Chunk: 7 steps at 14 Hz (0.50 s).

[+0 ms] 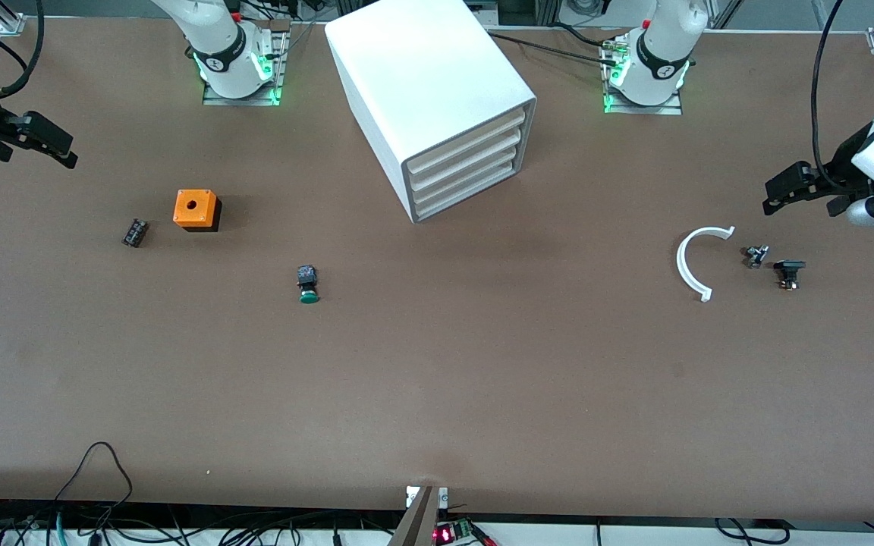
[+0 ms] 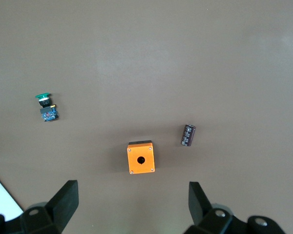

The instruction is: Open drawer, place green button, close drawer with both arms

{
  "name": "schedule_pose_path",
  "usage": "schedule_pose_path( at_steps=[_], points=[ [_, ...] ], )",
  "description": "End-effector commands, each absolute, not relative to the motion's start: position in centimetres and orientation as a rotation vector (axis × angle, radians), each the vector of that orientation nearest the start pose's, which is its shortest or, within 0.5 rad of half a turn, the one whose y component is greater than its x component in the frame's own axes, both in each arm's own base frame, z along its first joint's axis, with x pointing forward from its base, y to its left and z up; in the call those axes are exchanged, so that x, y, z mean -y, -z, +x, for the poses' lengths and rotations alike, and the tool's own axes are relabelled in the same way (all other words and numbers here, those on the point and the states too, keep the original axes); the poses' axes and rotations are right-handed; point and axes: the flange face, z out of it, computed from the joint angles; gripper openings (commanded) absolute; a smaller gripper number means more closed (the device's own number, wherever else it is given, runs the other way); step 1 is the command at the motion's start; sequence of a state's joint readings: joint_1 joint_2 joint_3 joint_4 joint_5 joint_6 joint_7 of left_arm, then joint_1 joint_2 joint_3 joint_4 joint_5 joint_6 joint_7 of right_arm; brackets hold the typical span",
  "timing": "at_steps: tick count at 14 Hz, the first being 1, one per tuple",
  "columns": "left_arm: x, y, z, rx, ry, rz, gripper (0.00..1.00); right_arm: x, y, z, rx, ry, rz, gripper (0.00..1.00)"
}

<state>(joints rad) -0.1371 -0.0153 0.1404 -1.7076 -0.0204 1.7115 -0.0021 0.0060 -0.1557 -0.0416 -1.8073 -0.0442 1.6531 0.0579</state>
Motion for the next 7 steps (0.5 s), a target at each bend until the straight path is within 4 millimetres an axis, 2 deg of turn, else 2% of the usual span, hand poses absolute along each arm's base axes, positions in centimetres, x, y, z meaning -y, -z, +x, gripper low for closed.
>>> schedule_pose_path(
  at_steps=[1, 5, 7],
  points=[
    [0.13, -58.68, 55.94, -0.024, 0.008, -3.176, 1.0, 2.14, -60.8, 50.51, -0.134, 0.015, -3.167, 1.0],
    [0.27, -58.93, 56.4, -0.029, 0.018, -3.174, 1.0, 2.18, -61.44, 50.83, -0.117, 0.037, -3.171, 1.0],
    [0.29, -58.87, 56.34, -0.029, 0.008, -3.175, 1.0, 2.01, -61.13, 51.0, -0.097, 0.027, -3.172, 1.0]
  ],
)
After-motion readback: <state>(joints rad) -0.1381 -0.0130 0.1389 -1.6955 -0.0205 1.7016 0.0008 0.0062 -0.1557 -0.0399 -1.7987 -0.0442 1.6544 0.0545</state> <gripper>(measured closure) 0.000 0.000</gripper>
